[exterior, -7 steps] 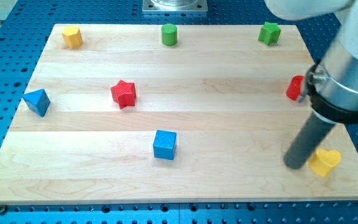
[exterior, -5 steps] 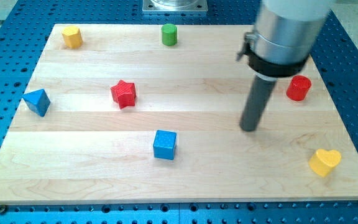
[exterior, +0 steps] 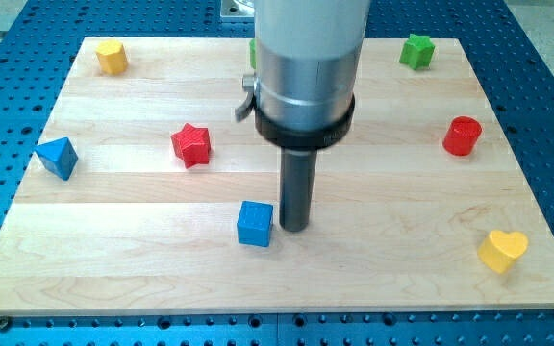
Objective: Place the blue cube and red star in a horizontal line
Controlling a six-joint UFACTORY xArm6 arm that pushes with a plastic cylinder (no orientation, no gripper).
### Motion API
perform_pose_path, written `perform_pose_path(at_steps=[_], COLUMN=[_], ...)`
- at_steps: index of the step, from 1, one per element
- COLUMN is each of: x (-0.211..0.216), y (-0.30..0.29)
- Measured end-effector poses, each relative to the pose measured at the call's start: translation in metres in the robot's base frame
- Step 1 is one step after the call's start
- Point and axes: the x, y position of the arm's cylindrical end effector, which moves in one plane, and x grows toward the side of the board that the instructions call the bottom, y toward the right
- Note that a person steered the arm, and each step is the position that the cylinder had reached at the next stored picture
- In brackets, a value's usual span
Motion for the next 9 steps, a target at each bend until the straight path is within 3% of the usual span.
perform_pose_path(at_steps=[2, 3, 4, 5, 6, 7, 8, 9], x=[-0.016, -0.018, 0.029, 0.002, -0.083, -0.126, -0.119, -0.114], y=[-0.111, -0.14, -0.224, -0.179, -0.2, -0.186, -0.124, -0.114])
